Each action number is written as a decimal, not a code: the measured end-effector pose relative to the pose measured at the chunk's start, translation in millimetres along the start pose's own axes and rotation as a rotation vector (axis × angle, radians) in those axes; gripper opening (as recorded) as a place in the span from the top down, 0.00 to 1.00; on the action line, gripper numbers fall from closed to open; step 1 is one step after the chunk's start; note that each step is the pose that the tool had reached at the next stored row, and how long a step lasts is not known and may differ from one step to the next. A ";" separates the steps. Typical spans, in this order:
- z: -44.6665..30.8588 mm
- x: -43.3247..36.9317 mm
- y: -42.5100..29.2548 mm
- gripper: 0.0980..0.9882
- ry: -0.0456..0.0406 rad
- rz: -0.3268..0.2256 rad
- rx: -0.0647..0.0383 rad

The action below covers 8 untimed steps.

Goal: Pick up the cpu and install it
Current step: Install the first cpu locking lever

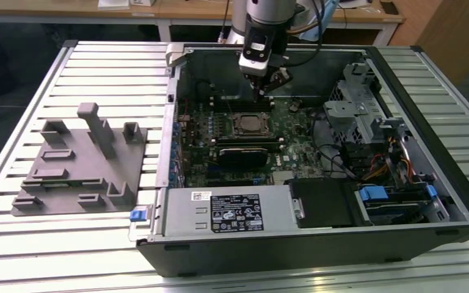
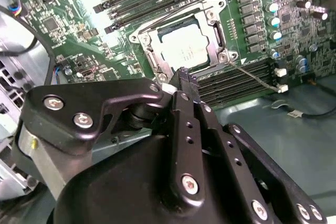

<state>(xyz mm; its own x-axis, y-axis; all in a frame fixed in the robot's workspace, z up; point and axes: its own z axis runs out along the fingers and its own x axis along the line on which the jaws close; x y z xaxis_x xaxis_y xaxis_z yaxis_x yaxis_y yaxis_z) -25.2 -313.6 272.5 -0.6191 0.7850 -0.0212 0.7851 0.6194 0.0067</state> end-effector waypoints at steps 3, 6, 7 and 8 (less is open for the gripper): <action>0.1 0.0 -0.1 0.99 0.0002 -0.029 -0.001; 0.1 0.0 -0.2 0.99 0.0003 -0.055 -0.001; 0.1 0.0 -0.2 0.99 0.0004 -0.065 -0.001; 0.1 0.0 -0.3 0.99 0.0005 -0.075 -0.002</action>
<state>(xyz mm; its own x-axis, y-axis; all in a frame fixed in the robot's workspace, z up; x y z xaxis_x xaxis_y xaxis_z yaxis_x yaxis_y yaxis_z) -25.4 -313.7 272.4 -0.6761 0.7365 -0.0213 0.7366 0.6763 0.0067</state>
